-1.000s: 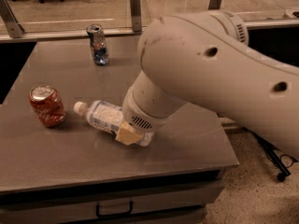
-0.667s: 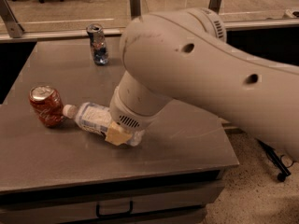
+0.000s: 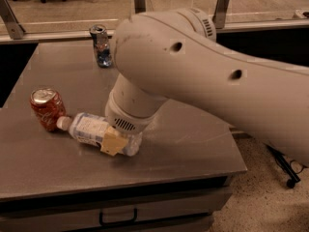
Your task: Move blue plastic bottle near coke can
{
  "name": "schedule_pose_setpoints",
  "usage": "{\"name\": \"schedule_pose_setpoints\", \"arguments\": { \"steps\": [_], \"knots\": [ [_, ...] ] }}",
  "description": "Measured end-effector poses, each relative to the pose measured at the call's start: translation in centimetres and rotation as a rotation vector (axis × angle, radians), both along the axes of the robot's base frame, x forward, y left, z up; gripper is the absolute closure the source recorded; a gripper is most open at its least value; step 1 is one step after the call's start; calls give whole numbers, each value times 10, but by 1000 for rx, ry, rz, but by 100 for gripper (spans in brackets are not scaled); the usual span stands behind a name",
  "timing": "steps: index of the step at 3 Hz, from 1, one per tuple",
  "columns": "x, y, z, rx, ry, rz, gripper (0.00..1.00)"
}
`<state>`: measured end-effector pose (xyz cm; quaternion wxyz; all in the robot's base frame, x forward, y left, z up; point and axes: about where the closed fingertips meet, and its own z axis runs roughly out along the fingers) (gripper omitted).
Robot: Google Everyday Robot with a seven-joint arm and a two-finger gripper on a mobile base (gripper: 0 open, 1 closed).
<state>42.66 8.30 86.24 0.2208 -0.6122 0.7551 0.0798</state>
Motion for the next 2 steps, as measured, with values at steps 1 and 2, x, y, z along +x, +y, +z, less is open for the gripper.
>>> {"name": "schedule_pose_setpoints", "arguments": {
  "steps": [1,2],
  "knots": [
    [0,-1,-3,-6,13,-3,12],
    [0,-1,-3,-7,18,-2,0]
  ]
}}
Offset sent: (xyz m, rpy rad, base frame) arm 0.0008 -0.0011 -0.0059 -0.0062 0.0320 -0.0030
